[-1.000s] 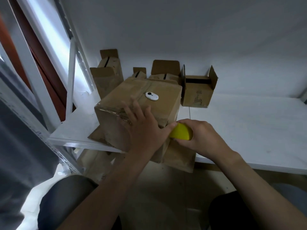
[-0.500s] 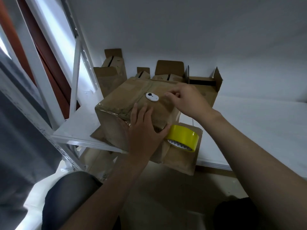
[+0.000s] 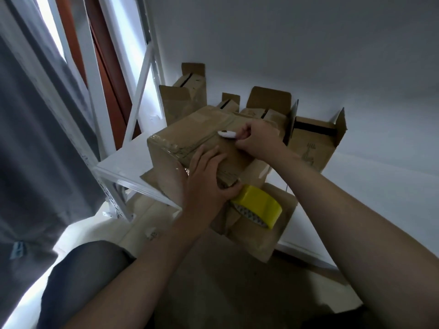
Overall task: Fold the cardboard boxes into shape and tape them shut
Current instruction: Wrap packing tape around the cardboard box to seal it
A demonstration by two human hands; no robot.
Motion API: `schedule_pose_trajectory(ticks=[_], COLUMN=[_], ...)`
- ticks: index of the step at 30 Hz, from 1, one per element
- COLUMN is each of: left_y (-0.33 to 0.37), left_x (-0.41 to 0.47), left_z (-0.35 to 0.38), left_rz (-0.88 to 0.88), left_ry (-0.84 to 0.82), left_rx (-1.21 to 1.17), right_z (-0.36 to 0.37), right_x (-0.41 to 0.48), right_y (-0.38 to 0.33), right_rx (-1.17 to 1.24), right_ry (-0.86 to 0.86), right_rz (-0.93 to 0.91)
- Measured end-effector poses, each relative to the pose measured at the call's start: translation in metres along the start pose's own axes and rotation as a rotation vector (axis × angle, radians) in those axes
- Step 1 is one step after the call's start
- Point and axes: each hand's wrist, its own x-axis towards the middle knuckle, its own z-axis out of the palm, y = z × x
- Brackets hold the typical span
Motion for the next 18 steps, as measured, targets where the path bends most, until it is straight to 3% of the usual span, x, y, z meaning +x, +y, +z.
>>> schedule_pose_trajectory(ticks=[7, 11, 18], left_y=[0.005, 0.0, -0.002], left_x=[-0.008, -0.007, -0.009], left_z=[0.0, 0.0, 0.005], left_rz=[-0.116, -0.087, -0.068], left_ry=[-0.047, -0.047, -0.03], left_rx=[-0.07, -0.04, -0.012], right_z=[0.005, 0.008, -0.003], right_x=[0.015, 0.021, 0.0], right_y=[-0.023, -0.025, -0.009], right_rx=[-0.195, -0.325, -0.264], right_ry=[0.006, 0.015, 0.046], right_rz=[0.137, 0.071, 0.037])
